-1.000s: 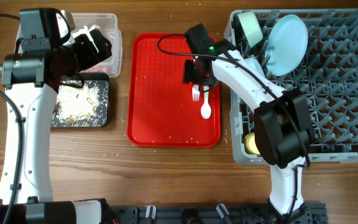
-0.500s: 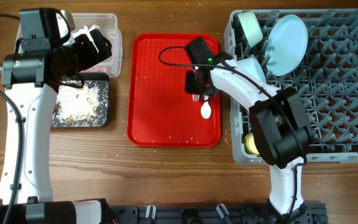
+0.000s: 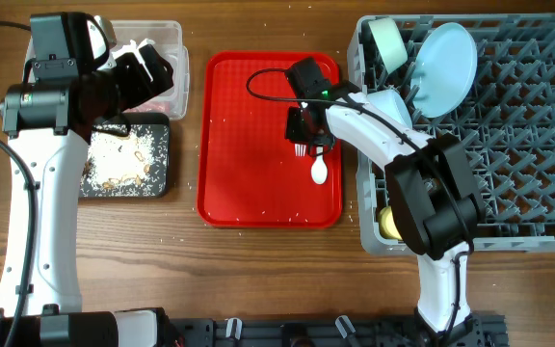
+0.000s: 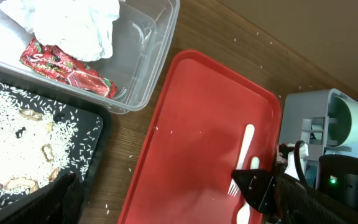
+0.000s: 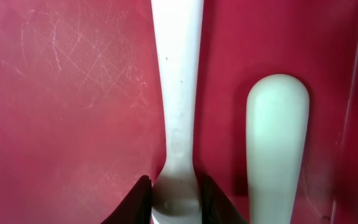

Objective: Sort waste into correct bins and load items into the dishwasher rack
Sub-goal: 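Grasp the white fork with the right gripper and lift it, then carry the white fork right and drop it into the rack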

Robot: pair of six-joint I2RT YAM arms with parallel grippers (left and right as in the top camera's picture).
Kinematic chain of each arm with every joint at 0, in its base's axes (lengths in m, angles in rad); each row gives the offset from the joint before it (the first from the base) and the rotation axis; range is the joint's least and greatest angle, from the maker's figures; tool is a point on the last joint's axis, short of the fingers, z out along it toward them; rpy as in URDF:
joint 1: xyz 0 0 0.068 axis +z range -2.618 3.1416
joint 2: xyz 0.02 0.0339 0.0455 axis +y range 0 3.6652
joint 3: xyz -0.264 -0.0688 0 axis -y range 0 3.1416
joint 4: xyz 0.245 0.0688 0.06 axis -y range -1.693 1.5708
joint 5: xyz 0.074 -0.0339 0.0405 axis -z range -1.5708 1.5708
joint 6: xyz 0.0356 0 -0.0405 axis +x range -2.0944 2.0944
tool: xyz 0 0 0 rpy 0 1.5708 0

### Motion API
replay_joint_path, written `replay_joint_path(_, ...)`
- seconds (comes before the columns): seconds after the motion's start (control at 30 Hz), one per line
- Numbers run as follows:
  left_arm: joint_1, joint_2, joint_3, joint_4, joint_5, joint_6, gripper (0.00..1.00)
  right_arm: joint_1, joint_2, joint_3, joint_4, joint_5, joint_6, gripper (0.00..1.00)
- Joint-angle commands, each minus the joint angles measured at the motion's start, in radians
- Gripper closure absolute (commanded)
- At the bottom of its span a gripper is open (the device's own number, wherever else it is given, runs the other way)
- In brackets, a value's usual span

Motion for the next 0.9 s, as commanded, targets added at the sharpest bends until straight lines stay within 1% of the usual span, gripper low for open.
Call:
replay_joint_path(0.0,0.008,0.005,0.004,0.003,-0.010,0.009,0.00,0.005,0.062,-0.008,-0.005,-0.039,0.003,0.93)
replay_joint_path(0.1,0.008,0.005,0.004,0.003,-0.010,0.009,0.00,0.004,0.061,-0.006,-0.010,-0.047,0.002,0.95)
replay_joint_path(0.3,0.008,0.005,0.004,0.003,-0.010,0.009,0.00,0.004,0.059,-0.001,-0.014,-0.053,-0.003,0.96)
replay_joint_path(0.47,0.008,0.005,0.004,0.003,-0.010,0.009,0.00,0.003,0.000,0.041,-0.057,-0.040,-0.093,0.96)
replay_joint_path(0.6,0.008,0.005,0.004,0.003,-0.010,0.009,0.00,0.001,-0.132,0.115,-0.180,0.042,-0.145,0.96)
replay_joint_path(0.77,0.008,0.005,0.004,0.003,-0.010,0.009,0.00,-0.027,-0.407,0.133,-0.281,0.136,-0.155,0.96)
replay_joint_path(0.87,0.008,0.005,0.004,0.003,-0.010,0.009,0.00,-0.076,-0.570,0.133,-0.385,0.225,-0.136,0.96)
